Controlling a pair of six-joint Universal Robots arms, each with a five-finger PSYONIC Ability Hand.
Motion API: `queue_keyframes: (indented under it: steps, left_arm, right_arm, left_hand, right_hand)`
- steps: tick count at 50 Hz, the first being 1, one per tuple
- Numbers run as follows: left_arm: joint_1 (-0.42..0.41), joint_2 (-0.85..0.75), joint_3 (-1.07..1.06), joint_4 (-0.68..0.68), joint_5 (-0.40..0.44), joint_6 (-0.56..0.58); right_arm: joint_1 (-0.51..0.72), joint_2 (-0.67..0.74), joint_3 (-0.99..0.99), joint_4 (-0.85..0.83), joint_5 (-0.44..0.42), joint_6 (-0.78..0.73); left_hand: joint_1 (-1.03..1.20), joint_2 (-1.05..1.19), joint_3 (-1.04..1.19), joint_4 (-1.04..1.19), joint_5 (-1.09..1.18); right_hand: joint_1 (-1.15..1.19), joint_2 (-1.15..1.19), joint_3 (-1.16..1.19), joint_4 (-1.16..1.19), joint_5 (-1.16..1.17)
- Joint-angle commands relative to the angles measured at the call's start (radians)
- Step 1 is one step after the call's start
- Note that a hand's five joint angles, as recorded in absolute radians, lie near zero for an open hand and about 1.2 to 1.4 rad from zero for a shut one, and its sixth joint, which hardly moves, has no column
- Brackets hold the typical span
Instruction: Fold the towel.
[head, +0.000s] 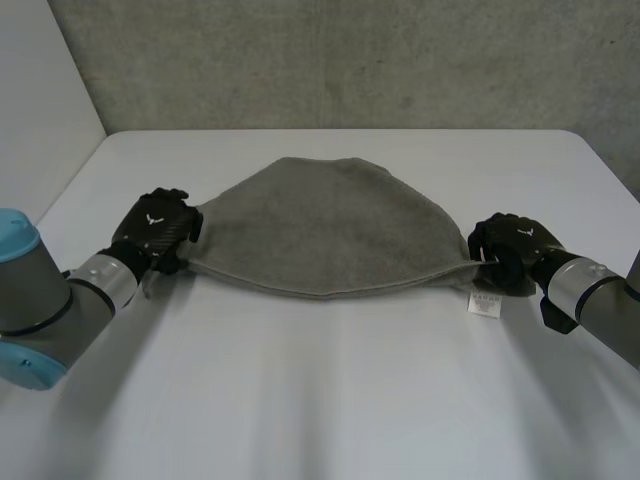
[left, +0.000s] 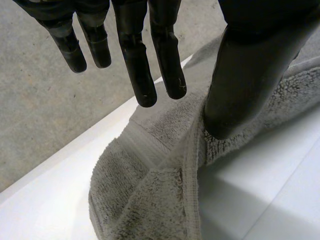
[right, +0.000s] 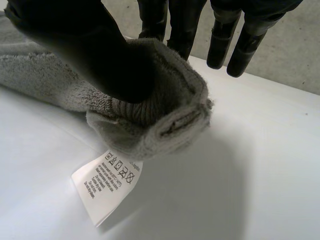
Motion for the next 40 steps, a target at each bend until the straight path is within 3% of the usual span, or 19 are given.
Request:
queue_keyframes:
  steps: [1,16,25,35,37,39,40]
  left_arm:
    - [0.0,-0.029,0.022,-0.001,-0.018,0.002]
    - [0.0,-0.046,0.011,-0.01,-0.035,0.007]
    - [-0.002,-0.074,0.016,-0.013,-0.096,0.106]
    - [-0.002,-0.083,0.025,-0.021,-0.103,0.12]
    - [-0.002,-0.086,0.028,-0.026,-0.103,0.12]
    - [-0.002,-0.086,0.037,-0.039,-0.103,0.12]
    - [-0.002,-0.086,0.037,-0.039,-0.103,0.12]
  right_arm:
    - [-0.003,-0.012,0.002,0.003,-0.001,0.0]
    - [-0.004,-0.035,0.017,-0.002,0.004,0.005]
    - [-0.013,-0.045,0.022,-0.006,0.016,0.014]
    - [-0.024,-0.045,0.016,-0.02,0.019,0.065]
    - [-0.03,-0.045,0.013,-0.019,0.019,0.068]
    - [-0.03,-0.045,0.013,-0.017,0.019,0.062]
    - [-0.03,-0.045,0.013,-0.017,0.019,0.062]
  left_hand:
    - [-0.06,-0.07,-0.058,-0.066,-0.052]
    - [-0.063,-0.073,-0.058,-0.066,-0.055]
    - [-0.002,-0.011,-0.058,-0.066,0.007]
    - [0.087,0.077,-0.058,-0.066,0.095]
    - [0.145,0.136,-0.058,-0.066,0.154]
    - [0.495,0.486,-0.058,-0.066,0.504]
    - [0.498,0.488,-0.058,-0.066,0.506]
  right_hand:
    - [0.067,0.082,-0.052,-0.076,0.059]
    - [0.067,0.082,-0.052,-0.076,0.059]
    - [0.067,0.082,-0.052,-0.076,0.059]
    - [0.067,0.082,-0.052,-0.076,0.059]
    - [0.067,0.082,-0.052,-0.076,0.059]
    - [0.067,0.082,-0.052,-0.076,0.059]
    - [0.067,0.082,-0.052,-0.076,0.059]
